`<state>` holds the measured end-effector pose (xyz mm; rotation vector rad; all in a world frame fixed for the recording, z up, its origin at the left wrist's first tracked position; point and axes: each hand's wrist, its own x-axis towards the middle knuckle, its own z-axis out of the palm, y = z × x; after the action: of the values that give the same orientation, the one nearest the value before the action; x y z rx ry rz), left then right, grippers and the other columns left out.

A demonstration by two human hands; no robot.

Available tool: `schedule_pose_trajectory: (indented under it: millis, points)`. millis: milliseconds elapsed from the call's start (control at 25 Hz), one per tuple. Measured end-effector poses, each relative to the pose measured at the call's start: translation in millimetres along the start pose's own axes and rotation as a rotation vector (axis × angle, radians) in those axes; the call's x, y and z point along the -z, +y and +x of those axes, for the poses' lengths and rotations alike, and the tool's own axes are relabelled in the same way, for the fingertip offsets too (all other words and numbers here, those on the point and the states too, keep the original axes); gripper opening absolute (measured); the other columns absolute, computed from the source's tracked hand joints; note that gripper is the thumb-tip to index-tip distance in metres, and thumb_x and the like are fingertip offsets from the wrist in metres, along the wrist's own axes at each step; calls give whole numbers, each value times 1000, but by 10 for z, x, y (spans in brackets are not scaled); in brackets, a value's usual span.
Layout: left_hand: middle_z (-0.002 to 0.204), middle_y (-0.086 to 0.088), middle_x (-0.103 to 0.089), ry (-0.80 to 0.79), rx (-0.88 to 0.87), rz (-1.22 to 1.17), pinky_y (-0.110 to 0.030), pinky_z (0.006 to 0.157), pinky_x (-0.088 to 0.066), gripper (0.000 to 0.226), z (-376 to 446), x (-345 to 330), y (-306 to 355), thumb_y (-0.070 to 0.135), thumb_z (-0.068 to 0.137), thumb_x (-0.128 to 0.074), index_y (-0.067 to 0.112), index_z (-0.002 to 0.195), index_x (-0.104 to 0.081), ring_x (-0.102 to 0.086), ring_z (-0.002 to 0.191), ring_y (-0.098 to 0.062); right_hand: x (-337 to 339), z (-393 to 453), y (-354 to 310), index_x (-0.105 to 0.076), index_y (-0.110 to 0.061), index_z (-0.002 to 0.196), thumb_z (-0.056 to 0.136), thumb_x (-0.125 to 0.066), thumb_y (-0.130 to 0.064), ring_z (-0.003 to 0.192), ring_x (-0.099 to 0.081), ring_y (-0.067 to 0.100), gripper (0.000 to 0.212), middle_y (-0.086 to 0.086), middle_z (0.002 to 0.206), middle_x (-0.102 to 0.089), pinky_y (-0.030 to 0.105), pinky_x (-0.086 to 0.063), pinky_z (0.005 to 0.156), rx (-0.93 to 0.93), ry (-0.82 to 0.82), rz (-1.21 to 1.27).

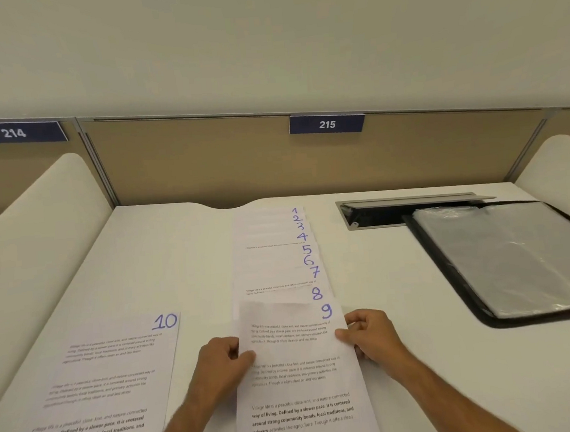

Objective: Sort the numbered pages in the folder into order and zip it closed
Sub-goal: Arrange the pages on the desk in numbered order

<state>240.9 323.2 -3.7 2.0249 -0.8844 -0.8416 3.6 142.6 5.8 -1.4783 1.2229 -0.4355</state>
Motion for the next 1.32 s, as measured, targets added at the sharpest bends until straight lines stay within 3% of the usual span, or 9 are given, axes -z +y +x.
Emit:
schedule_pose_trajectory:
  millis: [200, 560, 720, 800, 960, 1040, 1120, 1200, 1320]
  points:
    - [52, 9, -51, -49, -9, 266, -13, 47, -35, 27, 31, -9, 29, 20, 78, -68, 16, 58, -51, -44, 49, -5, 2, 17, 27, -71, -7, 90, 75, -85, -8, 46, -59, 4, 21, 0, 65, -69, 20, -45, 44, -12, 33, -27]
    - [52, 8, -46, 82, 17, 244, -15, 47, -31, 41, 80, -37, 28, 22, 79, -75, 18, 55, -42, -40, 51, -9, -28, 122, 102, -70, -17, 85, 70, -90, -21, 61, -67, 15, 26, 8, 74, -74, 31, -55, 57, 26, 115, -132]
    - [67, 7, -62, 107, 37, 239, -18, 54, -40, 27, 69, -53, 56, 27, 77, -78, 17, 73, -54, -56, 61, -9, -37, 136, 111, -68, -20, 86, 68, -91, -25, 63, -66, 18, 30, 3, 68, -68, 33, -56, 66, 55, 163, -195]
    - [75, 4, -65, 121, 54, 181, -19, 55, -41, 32, 54, -42, 74, 28, 75, -80, 21, 89, -52, -61, 67, -10, -48, 131, 108, -65, -20, 88, 66, -92, -26, 67, -65, 21, 35, 5, 70, -66, 31, -53, 66, 65, 195, -201]
    - [65, 0, -57, 137, 50, 94, -24, 54, -40, 43, 55, -27, 55, 29, 76, -81, 25, 100, -46, -54, 59, -14, -137, 73, -34, -62, -19, 88, 71, -89, -30, 68, -62, 17, 34, 1, 68, -61, 29, -45, 62, 57, 333, -193]
    - [58, 2, -53, 155, 0, 61, -24, 54, -41, 36, 55, 42, 34, 29, 79, -80, 25, 97, -50, -51, 55, -12, -288, 46, -156, -61, -22, 82, 72, -87, -29, 58, -56, 13, 29, -5, 60, -55, 30, -46, 61, 195, 360, -235]
    - [54, 4, -54, 211, -72, 86, -27, 57, -44, 28, 52, 205, -15, 29, 81, -79, 27, 91, -53, -51, 51, -8, -542, 18, -292, -62, -25, 80, 73, -86, -29, 56, -51, 6, 25, -9, 63, -56, 28, -48, 61, 366, 307, -257]
    - [57, 7, -56, 328, -140, 198, -30, 58, -45, 25, 76, 448, -142, 31, 81, -79, 30, 86, -54, -53, 54, -7, -866, -17, -427, -65, -25, 88, 75, -83, -33, 66, -54, 3, 24, -12, 82, -63, 22, -49, 66, 500, 177, -302]
    - [77, 16, -61, 516, -274, 445, -31, 61, -46, 20, 120, 905, -473, 45, 82, -69, 31, 92, -59, -59, 72, -12, -1407, -57, -603, -65, -21, 115, 79, -75, -44, 106, -56, 9, 45, -7, 117, -62, 26, -47, 95, 618, -60, -467]
